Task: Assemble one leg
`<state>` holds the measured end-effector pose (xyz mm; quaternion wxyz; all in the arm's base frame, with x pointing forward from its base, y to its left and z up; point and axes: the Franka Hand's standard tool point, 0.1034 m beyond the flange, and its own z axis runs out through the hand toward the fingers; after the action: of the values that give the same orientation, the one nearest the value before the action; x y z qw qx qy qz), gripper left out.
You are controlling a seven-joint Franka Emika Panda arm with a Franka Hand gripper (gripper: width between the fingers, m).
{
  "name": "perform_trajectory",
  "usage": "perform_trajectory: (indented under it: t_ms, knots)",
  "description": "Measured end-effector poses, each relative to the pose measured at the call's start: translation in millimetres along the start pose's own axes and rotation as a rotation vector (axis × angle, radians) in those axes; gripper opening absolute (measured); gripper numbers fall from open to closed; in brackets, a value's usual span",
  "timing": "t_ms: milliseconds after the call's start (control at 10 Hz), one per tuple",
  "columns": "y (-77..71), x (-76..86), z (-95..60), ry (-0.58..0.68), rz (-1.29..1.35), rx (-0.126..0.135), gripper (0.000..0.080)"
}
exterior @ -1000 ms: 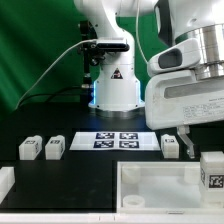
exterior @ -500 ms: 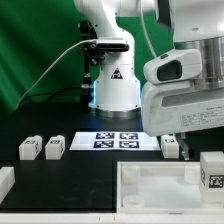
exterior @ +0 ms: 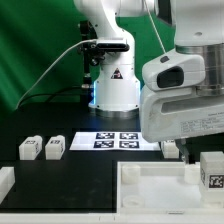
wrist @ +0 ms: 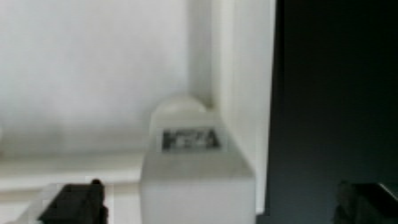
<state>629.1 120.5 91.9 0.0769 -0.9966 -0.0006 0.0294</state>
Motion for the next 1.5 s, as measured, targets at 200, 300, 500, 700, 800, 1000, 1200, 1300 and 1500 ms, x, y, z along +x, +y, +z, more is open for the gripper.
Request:
perform_trajectory:
  t_ms: [200, 300, 500, 700, 800, 1000, 1200, 1300, 1500]
  knots:
    - [4.8, 2.9, 1.5, 0.001, 0.012, -0.004, 0.0649]
    - [6.4, 2.3, 3.4, -0.002, 0.009, -0.008, 0.0649]
    - [6.7, 1.7, 4.1, -0.003, 0.009, -0.009, 0.0649]
    - [6.9, 1.2, 4.6, -0.005, 0.009, -0.009, 0.0513]
    - [7.0, 0.9, 4.9, -0.005, 0.009, -0.010, 0.0377]
    - [7.9, 1.0, 4.8, -0.005, 0.009, -0.011, 0.0293]
    - [8.0, 0.9, 4.9, -0.005, 0.063, -0.011, 0.0293]
    - [9.1, 2.3, 4.8, 0.005, 0.093, -0.003, 0.0293]
    - [11.6, 4.3, 5.2, 0.046, 0.492, 0.027, 0.0293]
